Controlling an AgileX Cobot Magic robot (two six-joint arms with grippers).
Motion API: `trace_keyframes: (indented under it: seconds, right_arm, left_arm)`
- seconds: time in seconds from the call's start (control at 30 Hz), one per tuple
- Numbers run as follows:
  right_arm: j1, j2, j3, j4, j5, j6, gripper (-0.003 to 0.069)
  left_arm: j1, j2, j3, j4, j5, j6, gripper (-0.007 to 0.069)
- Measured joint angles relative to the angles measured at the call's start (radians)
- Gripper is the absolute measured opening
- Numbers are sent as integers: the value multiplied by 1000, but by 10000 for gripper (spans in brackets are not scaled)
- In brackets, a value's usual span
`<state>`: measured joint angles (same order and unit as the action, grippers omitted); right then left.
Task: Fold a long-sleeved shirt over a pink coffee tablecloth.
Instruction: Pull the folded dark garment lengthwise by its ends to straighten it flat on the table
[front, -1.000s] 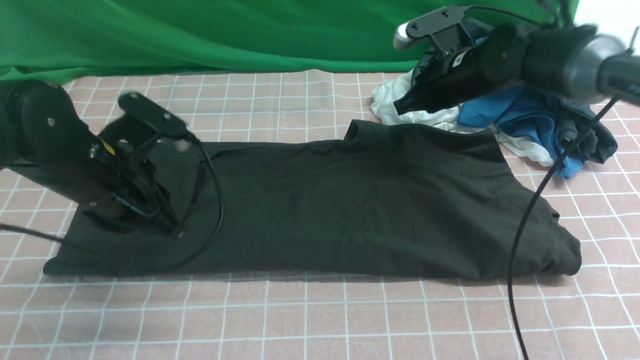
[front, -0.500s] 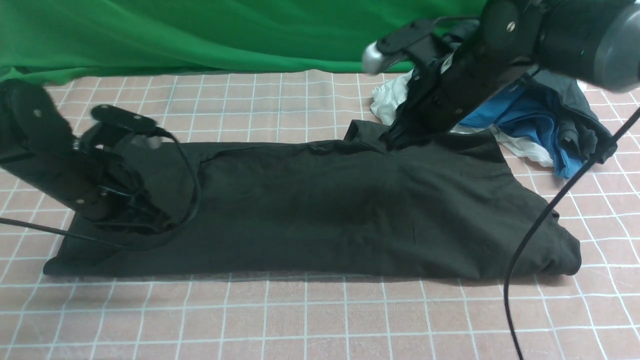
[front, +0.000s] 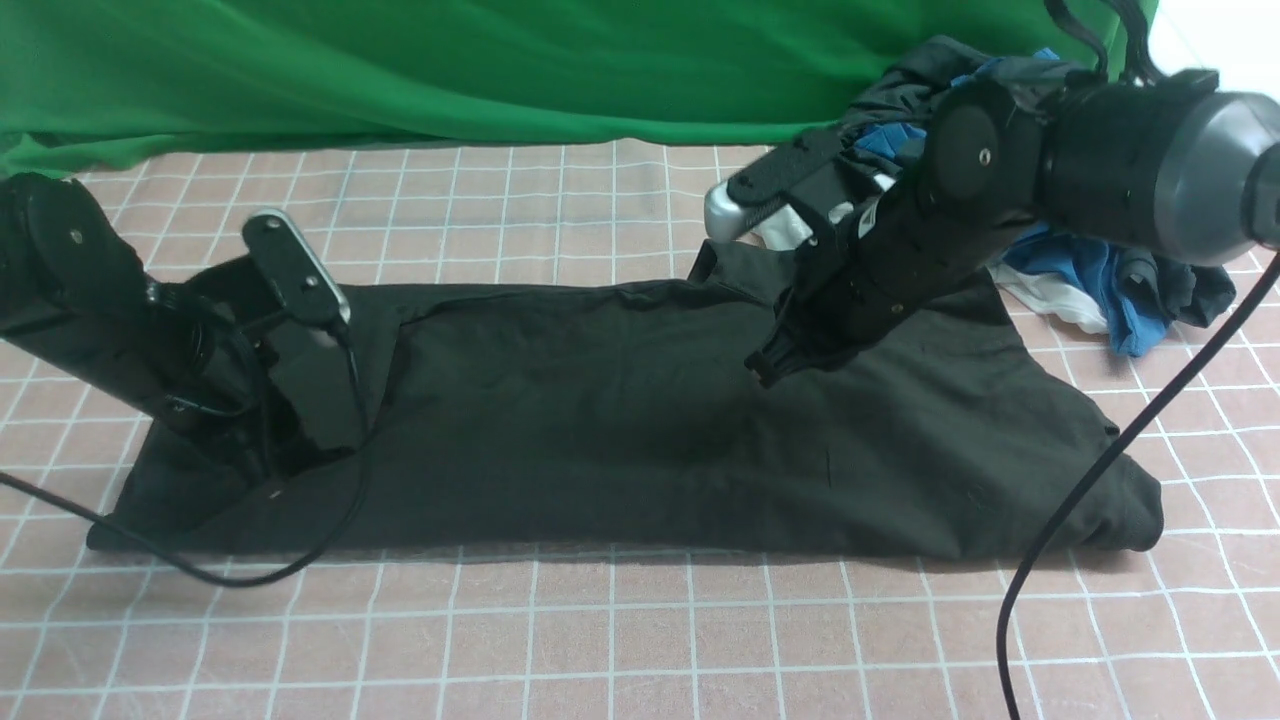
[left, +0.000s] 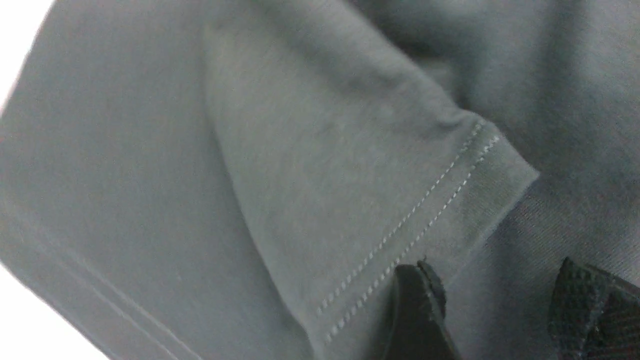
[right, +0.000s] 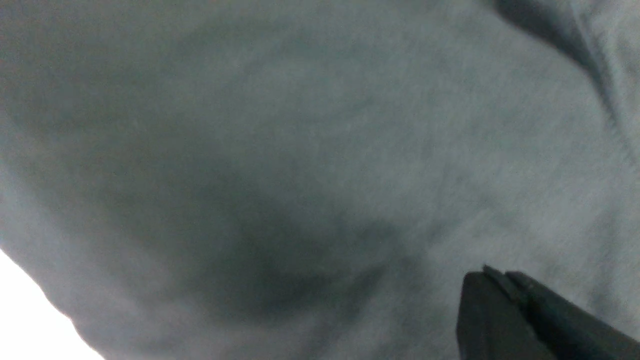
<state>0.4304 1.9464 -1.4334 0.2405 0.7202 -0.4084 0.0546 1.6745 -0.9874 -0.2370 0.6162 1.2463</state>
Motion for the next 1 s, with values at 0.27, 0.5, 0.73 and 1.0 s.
trace_keyframes:
  seconds: [0.27,0.5,0.73,1.0]
  right_arm:
    - [0,0,14,0,-38,-4,36]
    - [0,0,14,0,-45,-4,35]
    - [0,0,14,0,-32,-4,35]
    - [1,0,14,0,-31,-4,32]
  left_arm:
    - [-44,0,0,-108,-36,182,364]
    - [-83,38,3,-121,-193,139,364]
    - [-83,91,4,-104,-99,45,368]
    - [-83,111,5,0,-139,-77,398]
